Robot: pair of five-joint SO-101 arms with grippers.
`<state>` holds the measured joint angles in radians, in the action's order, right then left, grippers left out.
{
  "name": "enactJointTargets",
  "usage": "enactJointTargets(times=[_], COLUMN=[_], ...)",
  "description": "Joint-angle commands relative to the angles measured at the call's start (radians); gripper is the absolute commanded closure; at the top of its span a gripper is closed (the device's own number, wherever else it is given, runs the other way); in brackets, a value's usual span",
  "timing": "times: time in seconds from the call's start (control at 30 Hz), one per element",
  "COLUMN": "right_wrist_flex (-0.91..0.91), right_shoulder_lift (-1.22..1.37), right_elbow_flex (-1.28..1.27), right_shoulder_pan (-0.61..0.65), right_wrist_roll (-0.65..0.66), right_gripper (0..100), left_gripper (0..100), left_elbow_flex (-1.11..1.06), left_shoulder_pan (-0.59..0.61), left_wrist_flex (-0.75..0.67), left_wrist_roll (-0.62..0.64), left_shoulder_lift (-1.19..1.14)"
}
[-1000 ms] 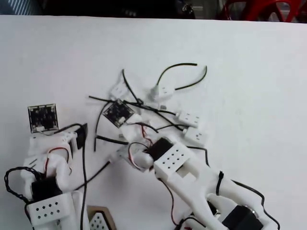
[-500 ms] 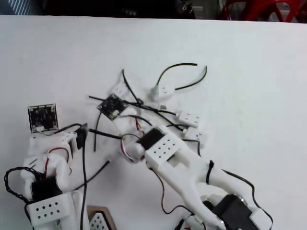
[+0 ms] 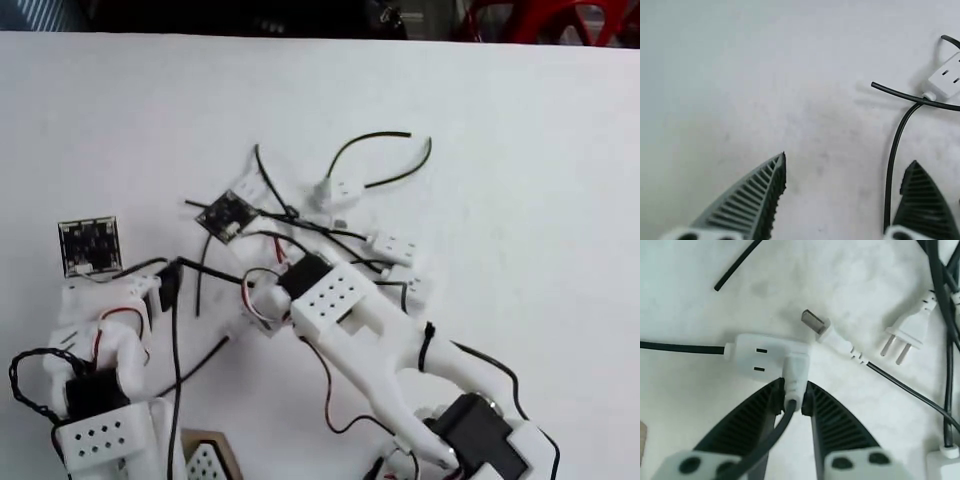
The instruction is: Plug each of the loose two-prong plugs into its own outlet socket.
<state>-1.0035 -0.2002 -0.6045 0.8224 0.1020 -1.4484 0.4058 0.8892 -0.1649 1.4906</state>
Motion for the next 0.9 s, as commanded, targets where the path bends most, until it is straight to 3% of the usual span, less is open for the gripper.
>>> enactJointTargets(times=[0.0, 0.37, 0.87], right_wrist_flex=[-0.005, -0.093, -0.061], right_shoulder_lift=[-0.039, -0.039, 0.065], right_elbow_flex=[0.017, 0.081, 0.097], right_shoulder_pan=[0.001, 0.004, 0.002], right_wrist_roll=[0.008, -0.034, -0.034], right_gripper=[98.1, 98.1, 98.1], left_gripper=[65, 65, 65], left_elbow_flex=[0.006, 0.006, 0.006], left_shoulder_pan=[0.008, 0.008, 0.008], left_wrist_flex=[-0.025, -0.025, -0.025], left_wrist_roll=[-0.006, -0.006, -0.006], left_shoulder_lift=[0.013, 0.013, 0.013])
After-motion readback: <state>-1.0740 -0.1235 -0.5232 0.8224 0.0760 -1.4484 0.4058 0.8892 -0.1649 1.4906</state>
